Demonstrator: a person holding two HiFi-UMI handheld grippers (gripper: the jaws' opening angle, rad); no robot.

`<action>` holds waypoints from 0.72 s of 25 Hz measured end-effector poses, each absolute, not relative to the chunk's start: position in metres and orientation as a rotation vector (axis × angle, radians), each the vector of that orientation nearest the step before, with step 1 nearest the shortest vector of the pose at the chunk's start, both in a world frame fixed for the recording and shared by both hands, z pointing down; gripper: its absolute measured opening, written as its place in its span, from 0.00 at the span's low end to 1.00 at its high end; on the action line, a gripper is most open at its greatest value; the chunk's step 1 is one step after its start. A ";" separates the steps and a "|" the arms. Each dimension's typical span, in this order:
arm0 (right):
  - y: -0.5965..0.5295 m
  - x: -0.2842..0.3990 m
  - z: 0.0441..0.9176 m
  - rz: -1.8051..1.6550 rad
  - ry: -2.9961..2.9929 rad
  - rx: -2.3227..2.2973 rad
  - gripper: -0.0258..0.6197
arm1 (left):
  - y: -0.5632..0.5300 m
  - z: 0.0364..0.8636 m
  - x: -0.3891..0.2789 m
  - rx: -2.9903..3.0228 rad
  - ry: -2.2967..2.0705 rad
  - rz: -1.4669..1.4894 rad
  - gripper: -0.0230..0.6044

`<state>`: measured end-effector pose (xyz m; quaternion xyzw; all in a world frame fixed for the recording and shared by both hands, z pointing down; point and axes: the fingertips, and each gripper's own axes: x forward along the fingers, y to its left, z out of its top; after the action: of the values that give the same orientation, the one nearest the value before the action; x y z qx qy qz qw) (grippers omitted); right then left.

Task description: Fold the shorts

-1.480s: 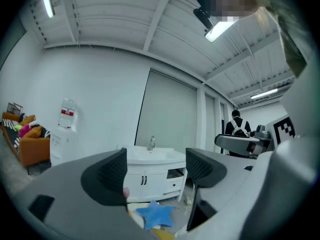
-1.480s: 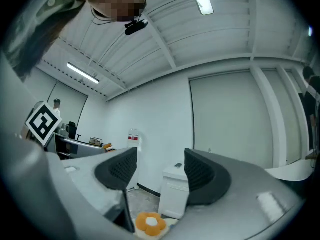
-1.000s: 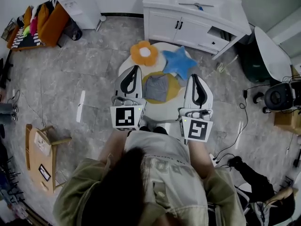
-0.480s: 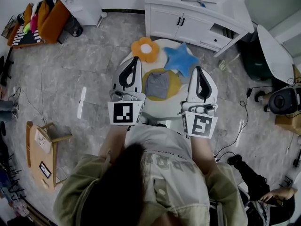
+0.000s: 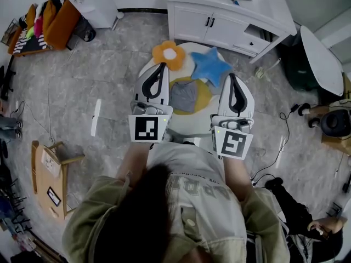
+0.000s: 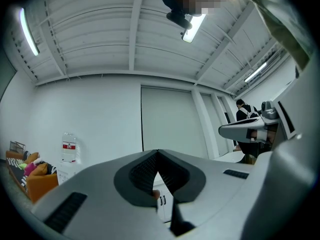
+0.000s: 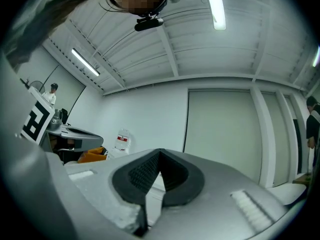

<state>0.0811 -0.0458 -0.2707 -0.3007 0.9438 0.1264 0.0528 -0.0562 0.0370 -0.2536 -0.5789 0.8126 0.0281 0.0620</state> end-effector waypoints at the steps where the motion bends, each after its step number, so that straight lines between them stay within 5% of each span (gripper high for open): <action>1: -0.047 0.081 -0.271 0.386 2.870 -0.914 0.04 | 0.036 -0.255 -0.056 -1.750 2.448 0.082 0.05; 18: -0.044 0.084 -0.271 0.420 2.884 -0.871 0.04 | 0.041 -0.254 -0.048 -1.761 2.427 0.046 0.05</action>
<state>0.0839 -0.0438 -0.2706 -0.2860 0.9469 0.1378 0.0501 -0.0477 0.0408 -0.2539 -0.5858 0.8072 0.0154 0.0711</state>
